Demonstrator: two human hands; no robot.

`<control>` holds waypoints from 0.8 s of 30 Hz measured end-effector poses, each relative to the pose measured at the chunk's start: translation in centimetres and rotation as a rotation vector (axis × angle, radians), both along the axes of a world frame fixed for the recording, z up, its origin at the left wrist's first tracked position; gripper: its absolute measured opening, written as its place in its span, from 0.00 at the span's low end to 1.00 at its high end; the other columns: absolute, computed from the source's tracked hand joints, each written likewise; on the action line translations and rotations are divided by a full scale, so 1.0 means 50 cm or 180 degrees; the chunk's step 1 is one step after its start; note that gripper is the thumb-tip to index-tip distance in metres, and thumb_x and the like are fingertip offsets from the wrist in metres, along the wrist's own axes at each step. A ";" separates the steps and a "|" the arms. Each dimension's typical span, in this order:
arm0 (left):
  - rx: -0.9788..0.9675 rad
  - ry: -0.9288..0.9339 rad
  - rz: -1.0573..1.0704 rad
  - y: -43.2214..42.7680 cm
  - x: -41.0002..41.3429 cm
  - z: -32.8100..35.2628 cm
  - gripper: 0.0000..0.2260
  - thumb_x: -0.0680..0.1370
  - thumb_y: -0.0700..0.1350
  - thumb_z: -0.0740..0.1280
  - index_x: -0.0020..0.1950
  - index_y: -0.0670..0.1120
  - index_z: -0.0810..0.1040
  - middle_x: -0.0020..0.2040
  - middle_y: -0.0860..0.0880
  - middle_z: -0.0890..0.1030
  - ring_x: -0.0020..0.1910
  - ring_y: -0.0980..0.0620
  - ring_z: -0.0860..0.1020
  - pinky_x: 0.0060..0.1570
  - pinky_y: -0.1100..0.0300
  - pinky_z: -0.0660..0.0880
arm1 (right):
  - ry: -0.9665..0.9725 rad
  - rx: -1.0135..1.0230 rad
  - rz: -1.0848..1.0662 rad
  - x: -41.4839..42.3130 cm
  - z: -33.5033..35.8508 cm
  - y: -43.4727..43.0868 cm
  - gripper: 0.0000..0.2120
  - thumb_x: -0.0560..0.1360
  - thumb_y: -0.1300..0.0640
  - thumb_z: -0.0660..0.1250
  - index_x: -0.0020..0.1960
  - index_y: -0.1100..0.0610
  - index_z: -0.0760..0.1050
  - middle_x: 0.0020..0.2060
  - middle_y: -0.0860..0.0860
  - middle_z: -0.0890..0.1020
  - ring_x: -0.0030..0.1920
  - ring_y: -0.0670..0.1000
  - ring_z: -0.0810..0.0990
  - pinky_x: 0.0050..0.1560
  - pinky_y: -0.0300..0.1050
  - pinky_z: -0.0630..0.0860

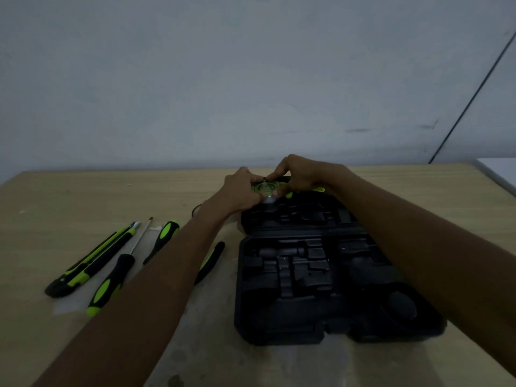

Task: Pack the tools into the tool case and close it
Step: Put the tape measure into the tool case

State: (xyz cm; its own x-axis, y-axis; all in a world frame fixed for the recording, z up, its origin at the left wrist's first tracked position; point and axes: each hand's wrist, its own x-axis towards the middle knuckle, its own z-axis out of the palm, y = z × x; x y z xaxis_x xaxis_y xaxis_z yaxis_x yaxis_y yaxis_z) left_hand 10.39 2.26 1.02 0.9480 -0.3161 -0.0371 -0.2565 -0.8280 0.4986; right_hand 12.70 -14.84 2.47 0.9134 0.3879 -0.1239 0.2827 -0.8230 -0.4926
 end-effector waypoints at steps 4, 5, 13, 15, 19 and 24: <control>0.0024 -0.0014 0.0069 -0.001 -0.004 -0.004 0.28 0.71 0.53 0.71 0.69 0.48 0.70 0.54 0.41 0.72 0.60 0.37 0.71 0.58 0.46 0.71 | 0.0011 0.0033 0.0013 -0.004 0.001 -0.007 0.24 0.70 0.54 0.74 0.64 0.54 0.76 0.67 0.54 0.75 0.66 0.56 0.73 0.65 0.53 0.71; 0.0038 -0.0012 0.0098 -0.002 -0.006 -0.004 0.28 0.72 0.53 0.70 0.70 0.48 0.69 0.58 0.41 0.71 0.61 0.38 0.70 0.60 0.47 0.69 | 0.0027 0.0007 0.0040 -0.004 0.003 -0.010 0.24 0.70 0.54 0.74 0.64 0.54 0.76 0.67 0.54 0.75 0.66 0.56 0.73 0.66 0.55 0.70; 0.0073 -0.0033 0.0129 -0.005 -0.005 -0.007 0.27 0.74 0.50 0.68 0.71 0.44 0.67 0.66 0.41 0.67 0.66 0.38 0.65 0.66 0.50 0.64 | -0.0682 -0.0408 -0.0381 0.001 -0.016 -0.061 0.09 0.76 0.54 0.67 0.54 0.44 0.82 0.61 0.53 0.79 0.60 0.59 0.76 0.58 0.52 0.70; 0.0072 -0.0054 0.0134 -0.005 -0.007 -0.007 0.26 0.75 0.49 0.67 0.71 0.44 0.67 0.65 0.40 0.67 0.65 0.38 0.65 0.66 0.51 0.62 | -0.0725 0.0012 -0.0456 -0.007 -0.026 -0.071 0.07 0.74 0.57 0.69 0.50 0.50 0.83 0.55 0.54 0.82 0.50 0.55 0.80 0.51 0.45 0.72; 0.0131 -0.0141 0.0071 -0.007 -0.012 -0.005 0.25 0.75 0.48 0.67 0.71 0.49 0.66 0.66 0.39 0.68 0.67 0.37 0.65 0.67 0.54 0.60 | -0.1010 0.0149 -0.0613 -0.020 -0.028 -0.076 0.02 0.72 0.60 0.71 0.43 0.57 0.82 0.47 0.55 0.80 0.42 0.50 0.75 0.46 0.45 0.73; 0.0152 -0.0182 0.0095 -0.011 -0.007 -0.017 0.19 0.76 0.48 0.65 0.67 0.53 0.71 0.63 0.40 0.70 0.65 0.36 0.66 0.65 0.52 0.59 | -0.1155 -0.0111 -0.0644 -0.039 -0.033 -0.070 0.08 0.74 0.61 0.66 0.49 0.58 0.83 0.50 0.56 0.83 0.48 0.56 0.80 0.50 0.50 0.77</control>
